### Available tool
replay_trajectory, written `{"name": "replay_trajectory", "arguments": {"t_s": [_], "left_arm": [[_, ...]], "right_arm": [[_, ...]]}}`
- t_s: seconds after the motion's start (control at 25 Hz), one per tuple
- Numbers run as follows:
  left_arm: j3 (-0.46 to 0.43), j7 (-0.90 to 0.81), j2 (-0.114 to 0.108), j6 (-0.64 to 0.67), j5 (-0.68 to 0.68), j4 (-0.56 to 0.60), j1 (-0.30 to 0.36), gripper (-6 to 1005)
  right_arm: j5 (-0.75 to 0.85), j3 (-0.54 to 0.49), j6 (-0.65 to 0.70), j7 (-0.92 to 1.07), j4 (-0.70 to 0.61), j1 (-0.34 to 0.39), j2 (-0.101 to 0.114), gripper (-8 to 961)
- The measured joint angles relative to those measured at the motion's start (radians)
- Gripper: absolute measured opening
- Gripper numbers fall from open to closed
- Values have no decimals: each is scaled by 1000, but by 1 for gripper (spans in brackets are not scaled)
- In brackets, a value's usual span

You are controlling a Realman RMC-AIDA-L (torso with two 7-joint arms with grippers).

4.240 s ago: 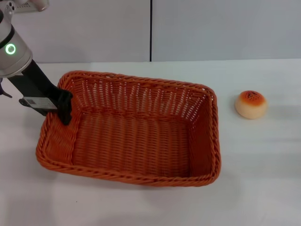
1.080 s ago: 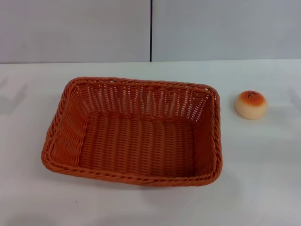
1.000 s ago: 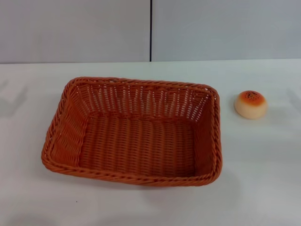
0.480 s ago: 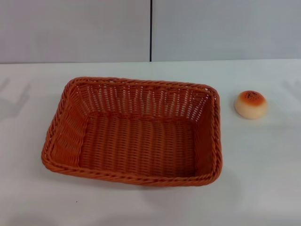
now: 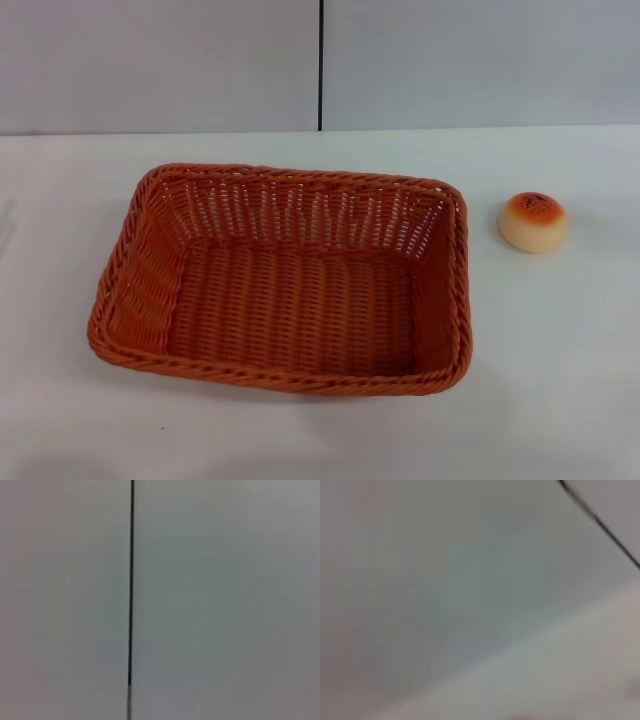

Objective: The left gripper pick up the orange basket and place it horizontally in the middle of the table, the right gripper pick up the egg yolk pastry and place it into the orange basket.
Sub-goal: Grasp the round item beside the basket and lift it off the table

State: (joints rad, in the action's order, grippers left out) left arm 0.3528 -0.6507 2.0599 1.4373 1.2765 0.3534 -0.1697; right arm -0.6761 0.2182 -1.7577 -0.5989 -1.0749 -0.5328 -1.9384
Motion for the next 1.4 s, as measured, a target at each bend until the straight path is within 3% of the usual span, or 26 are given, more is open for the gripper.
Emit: {"name": "replay_trajectory", "arguments": {"t_s": [0.16,0.44,0.72,1.12,1.4], "left_arm": [[-2,20,-1,-7,5,-15,13,652],[-3,54,-2,-19,6,-28,39,653],[-2,84,-3,-20,6,-43,41,653],[4,85,-5,-46,6,-44,27,653],[8,123,-5,-46,5,-56,21,653]], "right_arm": [[192,91,-31,37,103,-107,25,602],[194,148,35,47,254,-200,33,602],[194,170,177,40,427,-232,63,602],[185,192,235,29,462,-233,29,596],[186,243,301,42,513,-250,28,589]]}}
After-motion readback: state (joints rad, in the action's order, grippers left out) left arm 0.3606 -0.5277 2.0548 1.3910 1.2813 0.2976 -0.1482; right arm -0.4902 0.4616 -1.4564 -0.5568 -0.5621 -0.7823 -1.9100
